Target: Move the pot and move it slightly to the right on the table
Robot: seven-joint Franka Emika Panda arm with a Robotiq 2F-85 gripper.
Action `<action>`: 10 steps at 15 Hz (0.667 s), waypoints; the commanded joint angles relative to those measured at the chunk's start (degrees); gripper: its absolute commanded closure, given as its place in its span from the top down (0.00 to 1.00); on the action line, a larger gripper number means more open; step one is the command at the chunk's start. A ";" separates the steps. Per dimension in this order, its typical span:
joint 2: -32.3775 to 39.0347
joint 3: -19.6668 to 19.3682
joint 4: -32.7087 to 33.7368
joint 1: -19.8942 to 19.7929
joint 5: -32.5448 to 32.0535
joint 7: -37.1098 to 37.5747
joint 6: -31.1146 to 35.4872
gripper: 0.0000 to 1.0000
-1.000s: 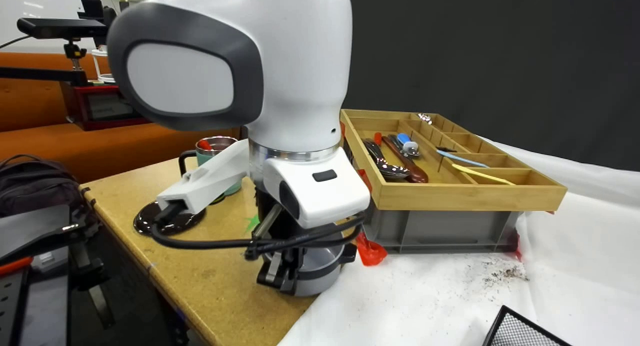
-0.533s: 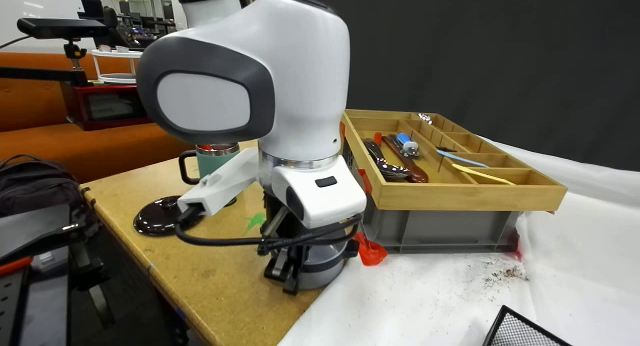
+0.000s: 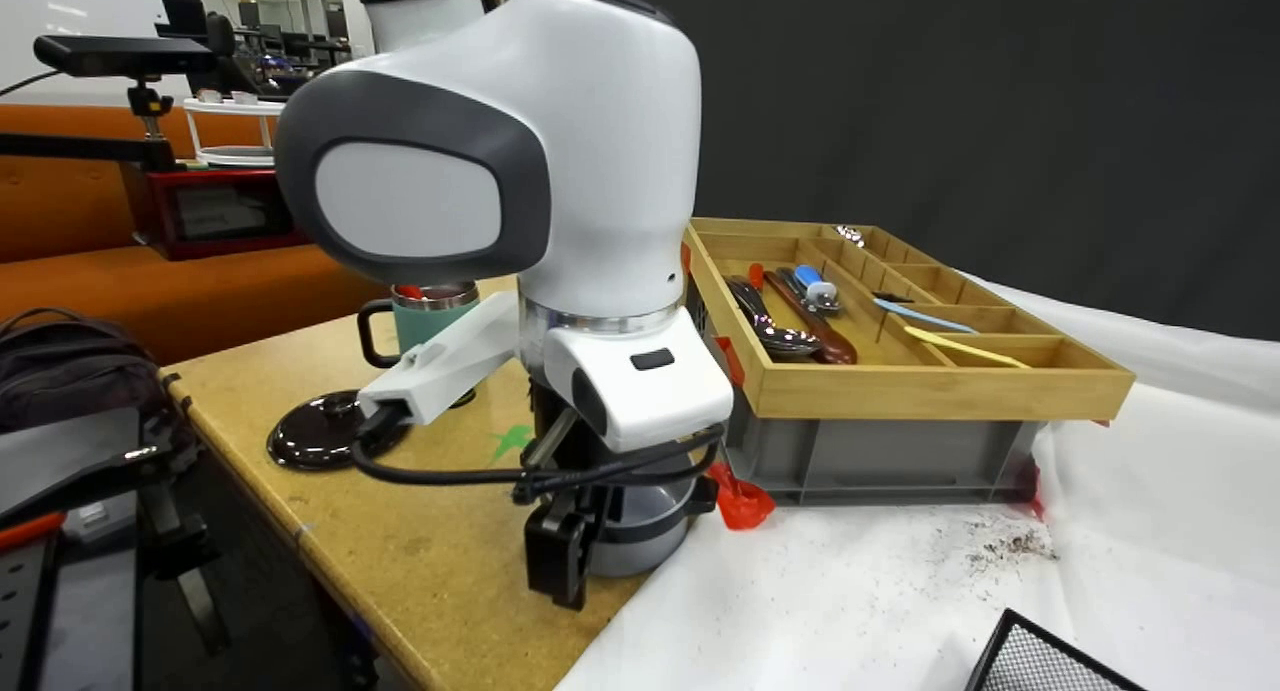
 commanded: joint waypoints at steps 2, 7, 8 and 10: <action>-5.00 -0.56 -2.36 1.08 0.06 0.79 -2.67 1.00; -13.12 -5.34 -6.84 5.93 -5.96 4.90 -8.38 1.00; -14.88 -6.67 -7.60 6.91 -8.56 6.65 -9.86 1.00; -18.77 -9.33 -9.12 8.61 -16.05 11.84 -12.84 1.00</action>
